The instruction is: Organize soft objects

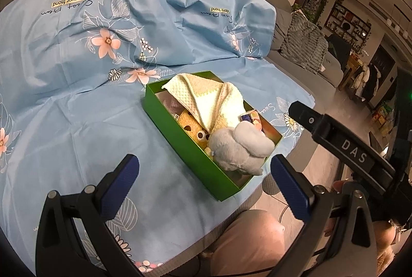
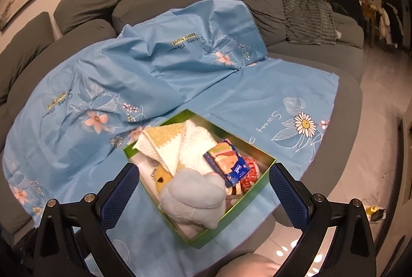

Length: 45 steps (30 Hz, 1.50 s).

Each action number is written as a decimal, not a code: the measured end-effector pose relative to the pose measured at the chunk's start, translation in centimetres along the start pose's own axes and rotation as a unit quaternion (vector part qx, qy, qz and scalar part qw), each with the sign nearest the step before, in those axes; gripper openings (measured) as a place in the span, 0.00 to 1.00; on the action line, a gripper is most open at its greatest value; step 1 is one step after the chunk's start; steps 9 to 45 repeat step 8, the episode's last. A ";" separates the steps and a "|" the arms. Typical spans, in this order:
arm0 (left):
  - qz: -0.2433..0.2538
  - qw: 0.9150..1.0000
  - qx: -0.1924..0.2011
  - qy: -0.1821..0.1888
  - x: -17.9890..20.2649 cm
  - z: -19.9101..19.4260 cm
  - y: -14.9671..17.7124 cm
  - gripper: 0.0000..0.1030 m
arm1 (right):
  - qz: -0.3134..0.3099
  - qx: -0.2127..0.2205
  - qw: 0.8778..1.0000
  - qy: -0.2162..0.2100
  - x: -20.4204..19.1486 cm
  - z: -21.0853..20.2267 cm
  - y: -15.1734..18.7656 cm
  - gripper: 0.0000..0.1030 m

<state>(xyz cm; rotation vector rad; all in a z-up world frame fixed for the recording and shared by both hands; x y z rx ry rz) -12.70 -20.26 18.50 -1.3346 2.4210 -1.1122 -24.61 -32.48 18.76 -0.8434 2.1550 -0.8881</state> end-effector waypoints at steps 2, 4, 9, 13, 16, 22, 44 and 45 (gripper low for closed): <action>0.000 1.000 -0.003 0.002 0.0 0.1 0.1 0.99 | -0.003 0.002 1.000 -0.002 -0.1 0.0 -0.1 0.98; 0.000 1.000 -0.005 0.005 0.1 0.1 0.1 0.99 | -0.007 0.003 1.000 -0.002 -0.3 0.0 -0.2 0.98; 0.000 1.000 -0.008 0.006 0.1 0.2 0.2 0.99 | -0.011 0.005 1.000 0.005 -0.5 0.0 -0.1 0.98; 0.000 1.000 -0.008 0.006 0.1 0.2 0.2 0.99 | -0.011 0.005 1.000 0.005 -0.5 0.0 -0.1 0.98; 0.000 1.000 -0.008 0.006 0.1 0.2 0.2 0.99 | -0.011 0.005 1.000 0.005 -0.5 0.0 -0.1 0.98; 0.000 1.000 -0.008 0.006 0.1 0.2 0.2 0.99 | -0.011 0.005 1.000 0.005 -0.5 0.0 -0.1 0.98; 0.000 1.000 -0.008 0.006 0.1 0.2 0.2 0.99 | -0.011 0.005 1.000 0.005 -0.5 0.0 -0.1 0.98; 0.000 1.000 -0.008 0.006 0.1 0.2 0.2 0.99 | -0.011 0.005 1.000 0.005 -0.5 0.0 -0.1 0.98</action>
Point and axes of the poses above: each gripper's, at about its wrist camera, not at the fingertips, and z roughly the way its jaws point, x to its right, y to its underside, the point moved 3 cm from there along z, roughly the way its jaws point, and after that the axes turned 5 degrees about -y, right-handed, at the moved point
